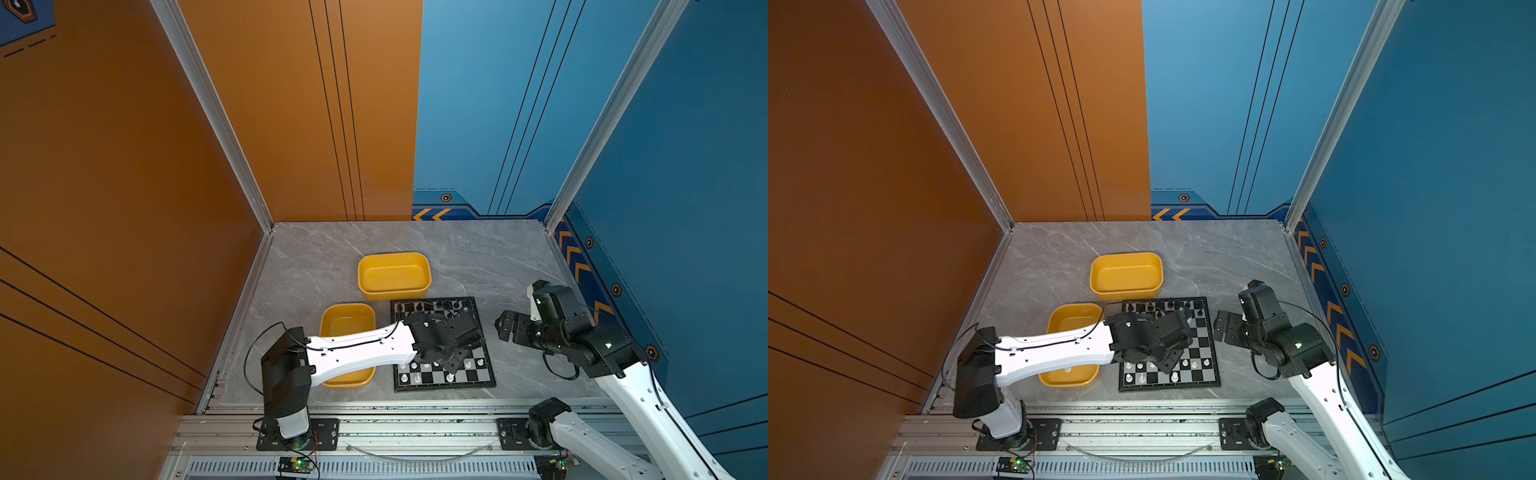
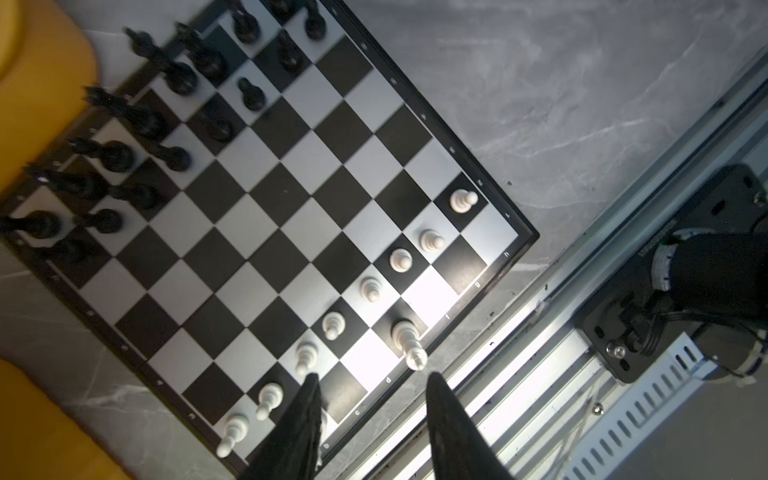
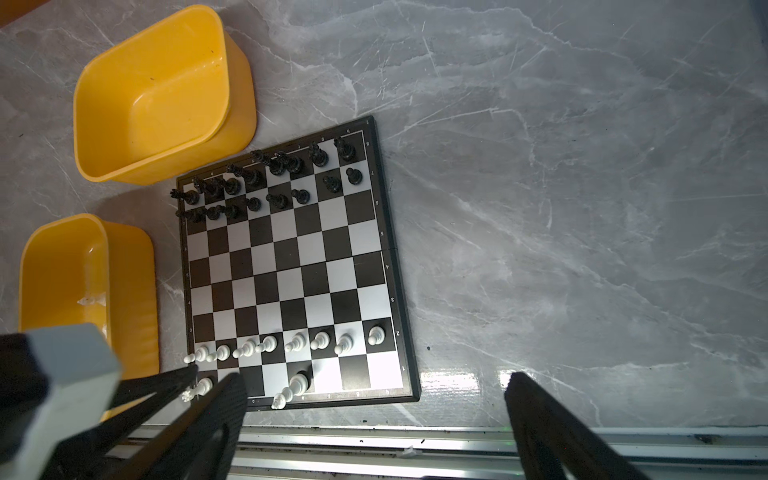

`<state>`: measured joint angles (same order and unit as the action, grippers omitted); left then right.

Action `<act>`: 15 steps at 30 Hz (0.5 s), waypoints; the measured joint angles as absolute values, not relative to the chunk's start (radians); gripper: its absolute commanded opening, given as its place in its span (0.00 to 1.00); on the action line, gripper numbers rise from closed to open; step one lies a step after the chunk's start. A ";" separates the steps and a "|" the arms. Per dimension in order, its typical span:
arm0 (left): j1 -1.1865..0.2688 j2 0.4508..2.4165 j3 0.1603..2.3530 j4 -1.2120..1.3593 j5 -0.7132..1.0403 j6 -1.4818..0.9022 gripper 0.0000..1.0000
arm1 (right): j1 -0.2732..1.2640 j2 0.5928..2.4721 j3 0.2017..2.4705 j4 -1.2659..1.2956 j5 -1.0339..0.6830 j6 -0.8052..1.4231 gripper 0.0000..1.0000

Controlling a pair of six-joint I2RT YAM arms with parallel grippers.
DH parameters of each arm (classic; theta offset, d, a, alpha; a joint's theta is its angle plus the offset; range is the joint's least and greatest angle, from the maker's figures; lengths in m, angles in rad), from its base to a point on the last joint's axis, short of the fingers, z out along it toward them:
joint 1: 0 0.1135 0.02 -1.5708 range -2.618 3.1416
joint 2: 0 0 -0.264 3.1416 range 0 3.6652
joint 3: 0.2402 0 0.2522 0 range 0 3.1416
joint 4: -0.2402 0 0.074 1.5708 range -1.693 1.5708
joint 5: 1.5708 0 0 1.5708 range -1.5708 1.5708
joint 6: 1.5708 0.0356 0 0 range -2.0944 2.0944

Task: Set up the chess pieces on the board
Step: 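Raise the left gripper back over the white-piece tray while the right arm shifts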

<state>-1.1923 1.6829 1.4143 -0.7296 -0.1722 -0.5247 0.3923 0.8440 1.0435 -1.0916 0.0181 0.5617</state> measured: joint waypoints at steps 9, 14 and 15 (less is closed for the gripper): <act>-0.953 1.366 1.140 -0.751 -0.249 -0.599 0.44 | 0.394 1.014 1.158 -1.056 -0.009 0.547 1.00; -0.821 1.212 0.983 -0.813 -0.267 -0.656 0.45 | 0.421 1.116 1.229 -1.018 -0.025 0.546 1.00; -0.802 1.188 0.954 -0.825 -0.266 -0.664 0.45 | 0.428 1.139 1.246 -1.010 -0.027 0.543 1.00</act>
<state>-0.8021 1.1885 0.9539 -0.8249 -0.2661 -0.6636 0.4278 1.1389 1.2461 -1.0100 -0.0265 0.5426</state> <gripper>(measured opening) 0.450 0.995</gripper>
